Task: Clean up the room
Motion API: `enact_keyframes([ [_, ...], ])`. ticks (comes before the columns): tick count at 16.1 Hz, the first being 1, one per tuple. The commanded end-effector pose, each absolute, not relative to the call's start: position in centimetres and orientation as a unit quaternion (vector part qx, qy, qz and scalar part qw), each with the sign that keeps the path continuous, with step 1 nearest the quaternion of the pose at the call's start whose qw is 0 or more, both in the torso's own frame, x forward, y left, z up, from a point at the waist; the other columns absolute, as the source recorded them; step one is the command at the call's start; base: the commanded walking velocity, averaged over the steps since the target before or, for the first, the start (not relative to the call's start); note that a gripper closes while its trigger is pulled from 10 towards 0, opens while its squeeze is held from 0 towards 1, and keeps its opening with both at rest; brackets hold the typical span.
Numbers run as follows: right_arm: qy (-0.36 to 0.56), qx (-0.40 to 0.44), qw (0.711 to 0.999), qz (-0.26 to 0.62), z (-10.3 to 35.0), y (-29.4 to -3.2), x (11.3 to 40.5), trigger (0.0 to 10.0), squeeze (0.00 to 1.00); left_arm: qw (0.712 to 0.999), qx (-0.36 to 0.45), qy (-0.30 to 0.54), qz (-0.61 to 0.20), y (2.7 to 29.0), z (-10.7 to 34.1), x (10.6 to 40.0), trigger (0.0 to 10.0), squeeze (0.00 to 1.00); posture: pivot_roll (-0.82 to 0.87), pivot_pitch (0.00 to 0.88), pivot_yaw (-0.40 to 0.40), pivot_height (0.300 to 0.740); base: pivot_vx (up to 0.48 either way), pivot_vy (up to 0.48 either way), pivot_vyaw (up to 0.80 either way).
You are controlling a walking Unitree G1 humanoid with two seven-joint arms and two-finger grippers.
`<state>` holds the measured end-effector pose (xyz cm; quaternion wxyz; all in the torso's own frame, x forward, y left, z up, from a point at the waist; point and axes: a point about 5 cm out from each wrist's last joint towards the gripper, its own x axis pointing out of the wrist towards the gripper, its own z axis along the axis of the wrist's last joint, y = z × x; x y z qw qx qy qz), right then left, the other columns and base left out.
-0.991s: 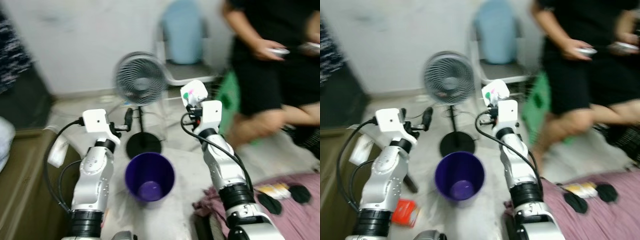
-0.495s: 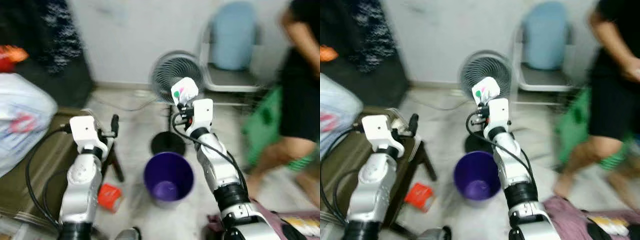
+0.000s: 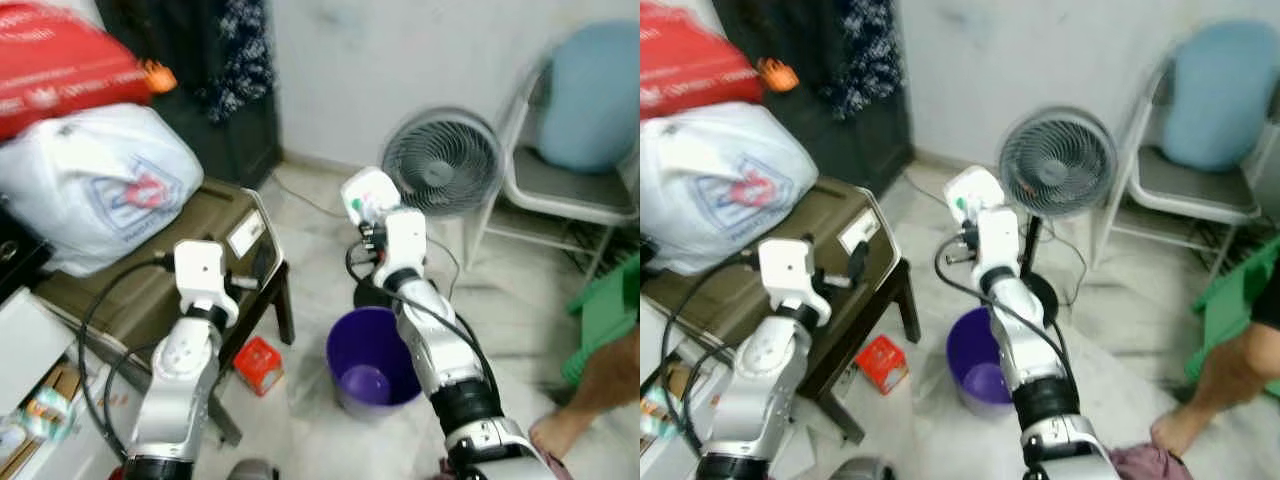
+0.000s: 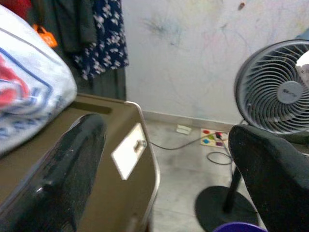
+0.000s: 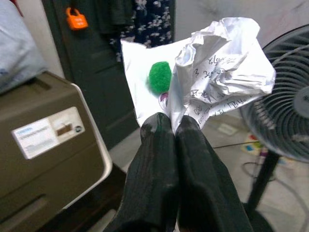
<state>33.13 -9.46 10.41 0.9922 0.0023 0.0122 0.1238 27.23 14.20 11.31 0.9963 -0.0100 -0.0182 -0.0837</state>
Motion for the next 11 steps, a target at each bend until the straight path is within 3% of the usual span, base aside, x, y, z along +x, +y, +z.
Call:
enact_keyframes([
  [1,0.025,-0.011,0.994,0.106,10.1,-9.6,33.2,10.0,0.00,0.993,0.002,-0.035,-0.113,13.8,12.0,27.0,10.0,0.00,0.01,0.004,0.003,0.740,0.000,0.000,0.00],
  [3,0.063,0.014,0.995,0.076,9.1,-10.4,33.2,10.0,0.00,0.979,0.017,-0.042,-0.198,12.4,12.0,26.1,10.0,0.00,0.00,0.020,0.005,0.740,0.000,0.000,0.00],
  [6,0.083,0.022,0.995,0.049,8.7,-11.1,33.2,10.0,0.00,0.974,0.029,-0.038,-0.220,11.8,11.9,26.0,10.0,0.00,0.00,0.057,0.005,0.740,0.000,0.000,0.00],
  [11,0.110,0.009,0.994,0.017,8.0,-11.8,33.2,10.0,0.00,0.975,0.039,-0.043,-0.213,11.8,12.0,26.0,10.0,0.00,0.00,0.054,0.007,0.740,0.000,0.000,-0.80],
])
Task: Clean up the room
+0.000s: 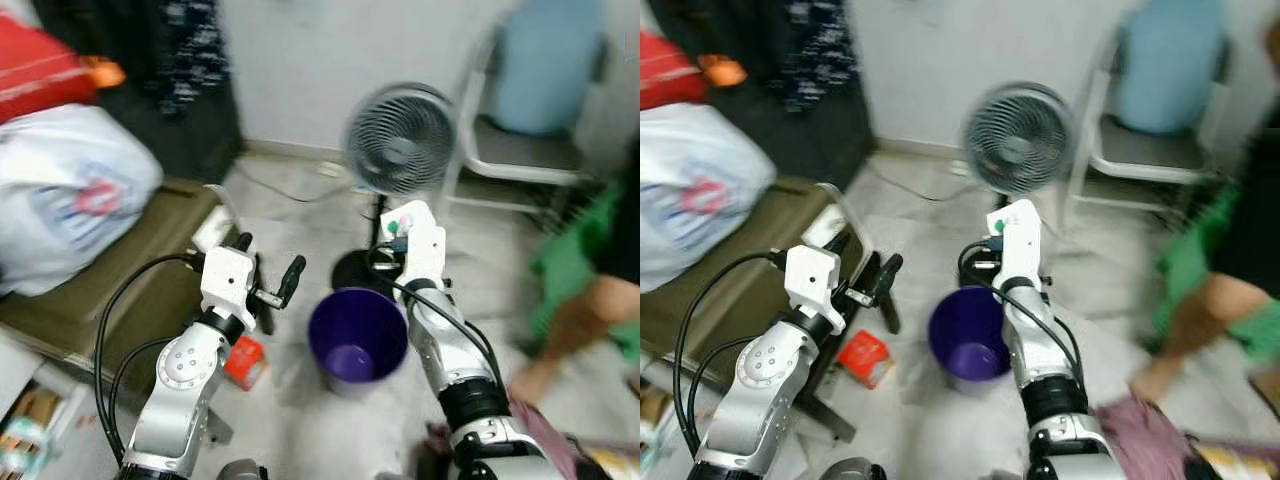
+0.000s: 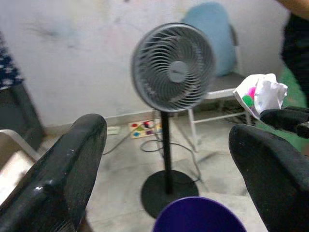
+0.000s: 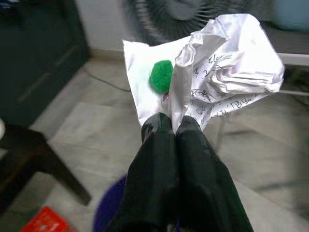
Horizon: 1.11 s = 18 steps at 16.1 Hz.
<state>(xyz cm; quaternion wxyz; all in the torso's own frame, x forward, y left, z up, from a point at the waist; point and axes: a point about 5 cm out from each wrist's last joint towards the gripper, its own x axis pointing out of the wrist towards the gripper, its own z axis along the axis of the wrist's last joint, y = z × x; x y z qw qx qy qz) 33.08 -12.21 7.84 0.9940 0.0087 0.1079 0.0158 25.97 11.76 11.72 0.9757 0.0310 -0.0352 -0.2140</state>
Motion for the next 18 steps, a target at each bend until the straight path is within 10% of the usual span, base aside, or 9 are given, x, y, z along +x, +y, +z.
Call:
enact_keyframes([
  [1,0.107,0.012,0.994,0.020,8.0,-11.7,33.2,10.0,0.00,0.975,0.043,-0.042,-0.215,11.8,12.0,25.9,10.0,0.00,0.00,0.054,0.011,0.740,0.000,0.000,-0.80],
  [18,0.087,0.015,0.995,0.043,8.5,-10.6,33.1,10.0,0.00,0.965,0.052,-0.048,-0.252,11.2,12.2,25.2,10.0,0.00,0.01,0.038,0.012,0.740,0.075,0.000,-0.09],
])
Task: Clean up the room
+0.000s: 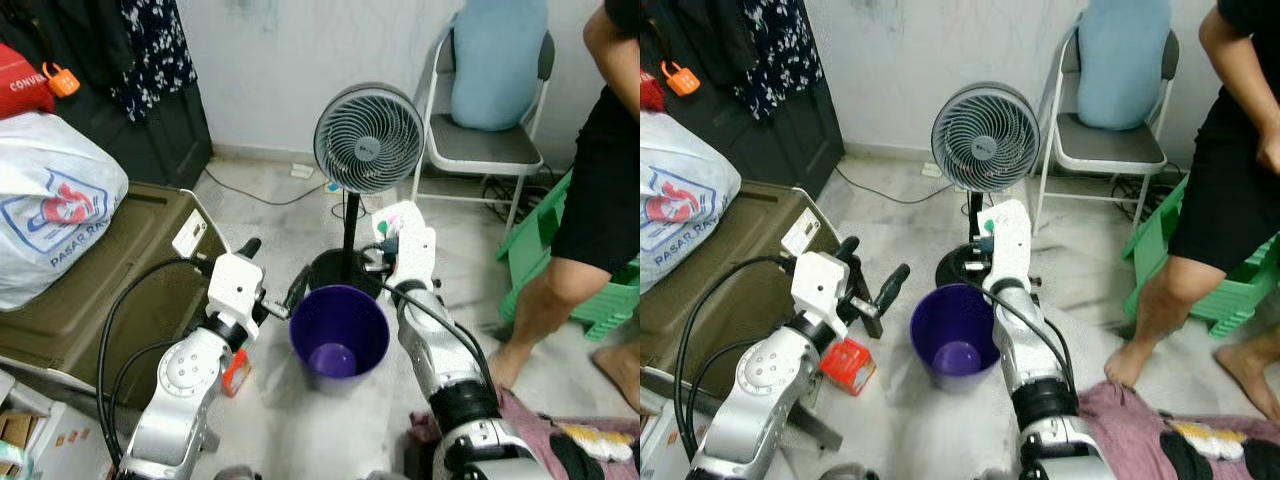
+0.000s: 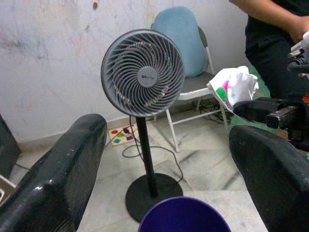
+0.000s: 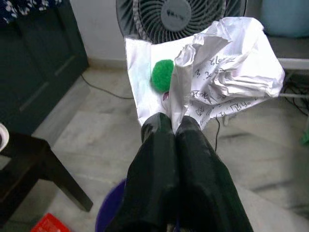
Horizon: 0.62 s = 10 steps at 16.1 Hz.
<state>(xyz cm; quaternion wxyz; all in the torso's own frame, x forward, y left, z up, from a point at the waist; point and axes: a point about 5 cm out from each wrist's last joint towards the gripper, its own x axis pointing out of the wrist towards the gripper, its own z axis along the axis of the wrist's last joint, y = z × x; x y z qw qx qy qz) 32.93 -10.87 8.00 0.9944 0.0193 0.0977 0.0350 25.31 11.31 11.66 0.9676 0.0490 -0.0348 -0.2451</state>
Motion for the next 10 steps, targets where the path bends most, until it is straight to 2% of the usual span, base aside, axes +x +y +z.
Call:
enact_keyframes([
  [1,0.084,0.013,0.995,0.046,8.53,-10.49,33.06,10.0,0.00,0.965,0.052,-0.048,-0.254,11.22,12.22,25.23,10.0,0.00,0.01,0.036,0.013,0.740,0.390,0.000,0.00],
  [10,0.078,0.017,0.995,0.052,8.71,-10.37,33.05,10.0,0.00,0.964,0.052,-0.046,-0.256,11.16,12.25,25.29,10.0,0.00,0.01,0.044,0.016,0.740,0.374,0.000,0.00],
])
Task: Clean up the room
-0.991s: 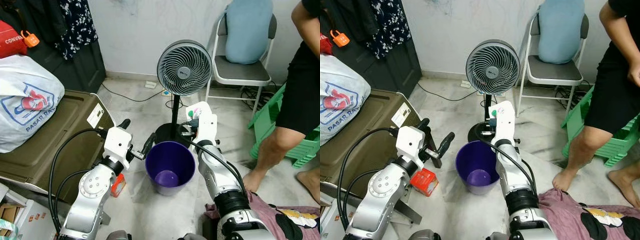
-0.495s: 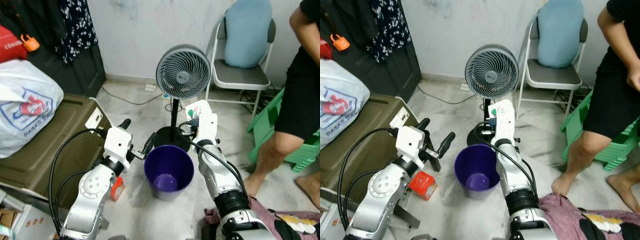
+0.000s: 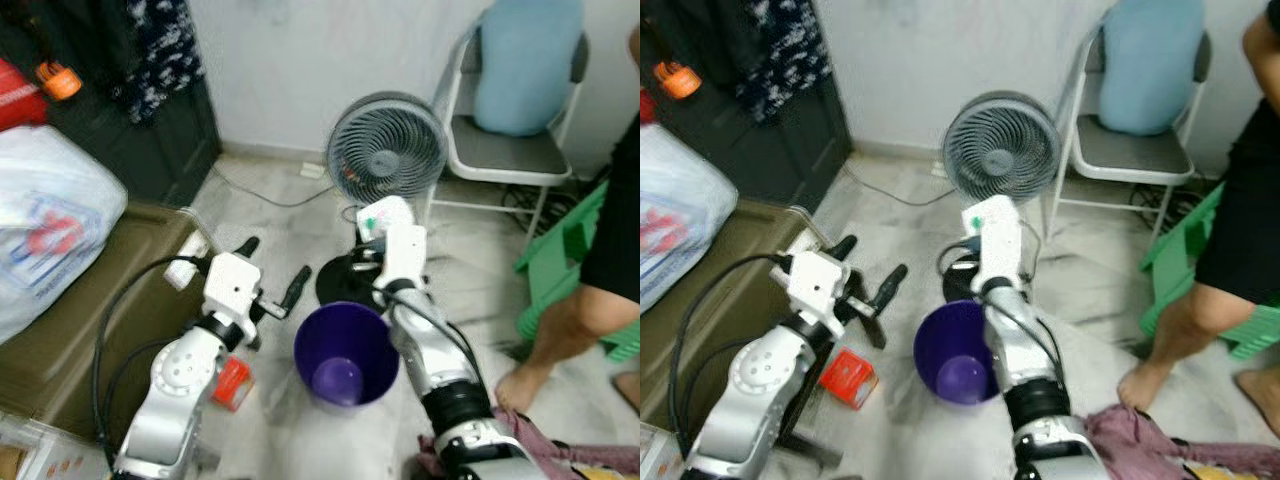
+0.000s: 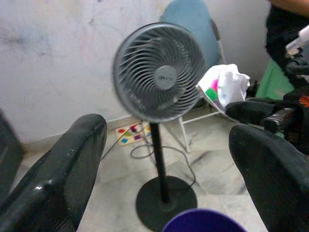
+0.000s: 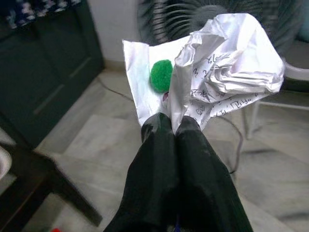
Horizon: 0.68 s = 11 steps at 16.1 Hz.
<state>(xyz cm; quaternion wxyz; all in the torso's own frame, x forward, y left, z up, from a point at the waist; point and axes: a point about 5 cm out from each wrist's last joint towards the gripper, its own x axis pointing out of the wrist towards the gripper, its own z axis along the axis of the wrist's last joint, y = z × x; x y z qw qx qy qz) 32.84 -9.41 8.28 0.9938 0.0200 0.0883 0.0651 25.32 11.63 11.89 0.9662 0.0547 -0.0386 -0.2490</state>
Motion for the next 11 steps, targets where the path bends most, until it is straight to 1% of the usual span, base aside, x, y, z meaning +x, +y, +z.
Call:
enact_keyframes([
  [1,0.077,0.016,0.995,0.053,8.7,-10.3,33.0,10.0,0.00,0.964,0.052,-0.046,-0.256,11.2,12.3,25.3,10.0,0.00,0.01,0.043,0.017,0.740,0.352,0.000,0.00],
  [2,0.076,0.017,0.996,0.053,8.7,-10.3,33.0,10.0,0.00,0.965,0.055,-0.045,-0.254,11.2,12.2,25.3,10.0,0.00,0.01,0.043,0.017,0.740,0.334,0.000,0.00],
  [8,0.086,0.003,0.995,0.047,8.4,-10.4,32.9,10.0,0.00,0.970,0.068,-0.046,-0.227,11.9,12.2,25.6,10.0,0.00,0.01,0.049,0.019,0.740,0.000,0.000,0.00],
  [10,0.118,0.000,0.993,0.015,7.6,-11.1,32.9,10.0,0.00,0.963,0.106,-0.053,-0.241,12.6,12.2,25.3,10.0,0.00,0.02,0.057,0.024,0.740,0.000,0.000,0.00],
  [11,0.127,0.002,0.992,0.007,7.3,-11.3,32.8,10.0,0.00,0.961,0.109,-0.055,-0.247,12.7,12.1,25.2,10.0,0.00,0.02,0.058,0.025,0.740,0.000,0.000,0.00],
])
